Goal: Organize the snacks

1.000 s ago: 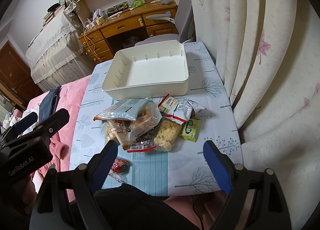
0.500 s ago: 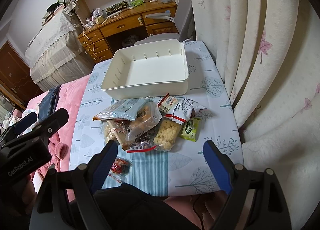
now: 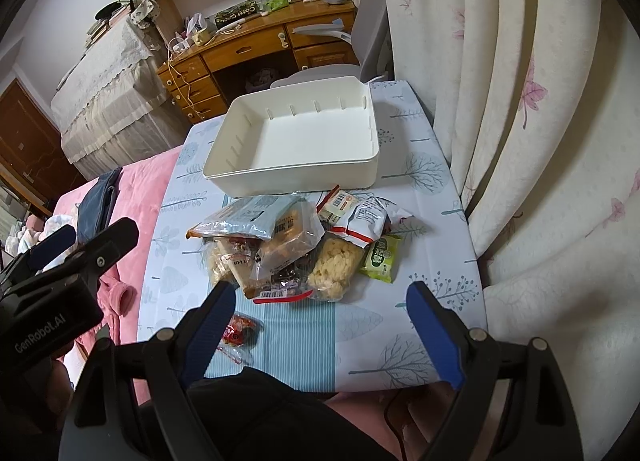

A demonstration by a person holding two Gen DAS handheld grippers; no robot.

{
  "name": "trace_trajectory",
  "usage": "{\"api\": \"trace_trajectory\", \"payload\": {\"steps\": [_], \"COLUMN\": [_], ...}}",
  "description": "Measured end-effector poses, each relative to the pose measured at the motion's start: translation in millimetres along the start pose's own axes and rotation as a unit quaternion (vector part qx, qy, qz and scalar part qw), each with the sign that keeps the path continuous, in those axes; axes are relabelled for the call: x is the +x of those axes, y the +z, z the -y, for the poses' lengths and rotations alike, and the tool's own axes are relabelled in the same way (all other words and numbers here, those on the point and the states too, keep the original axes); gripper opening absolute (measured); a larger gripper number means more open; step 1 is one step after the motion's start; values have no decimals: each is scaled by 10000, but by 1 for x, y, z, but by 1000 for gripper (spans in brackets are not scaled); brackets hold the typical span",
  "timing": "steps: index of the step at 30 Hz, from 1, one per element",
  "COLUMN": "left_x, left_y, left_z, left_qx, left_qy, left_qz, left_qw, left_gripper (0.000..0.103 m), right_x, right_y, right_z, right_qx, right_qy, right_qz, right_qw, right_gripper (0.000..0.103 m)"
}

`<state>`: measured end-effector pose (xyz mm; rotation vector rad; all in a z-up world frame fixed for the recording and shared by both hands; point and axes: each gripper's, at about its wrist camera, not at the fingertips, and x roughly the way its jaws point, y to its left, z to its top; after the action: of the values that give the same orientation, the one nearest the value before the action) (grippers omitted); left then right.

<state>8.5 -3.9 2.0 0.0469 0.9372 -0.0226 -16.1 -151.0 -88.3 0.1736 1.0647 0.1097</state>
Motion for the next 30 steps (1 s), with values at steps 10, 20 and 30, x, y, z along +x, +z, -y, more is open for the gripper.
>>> {"api": "trace_trajectory", "payload": {"steps": [10,20,30], "left_x": [20,37,94], "left_y": [-25,-29,-56], "left_z": [-2,-6,-20], "left_qx": [-135,-168,-489], "left_qy": [12,283,146], "left_qz": [-385,-810,-1861], "left_qw": [9992,9962,9812], "left_gripper": [102,102,102], "right_x": [2,5,43], "right_y": [-10,-12,-11], "right_z": [3,12,40], "right_qx": [-26,-9,486], "right_qy": [30,78,97], "right_qz": [30,92,-524], "right_qw": [10000,9999,9974], "right_gripper": [88,88,88]}}
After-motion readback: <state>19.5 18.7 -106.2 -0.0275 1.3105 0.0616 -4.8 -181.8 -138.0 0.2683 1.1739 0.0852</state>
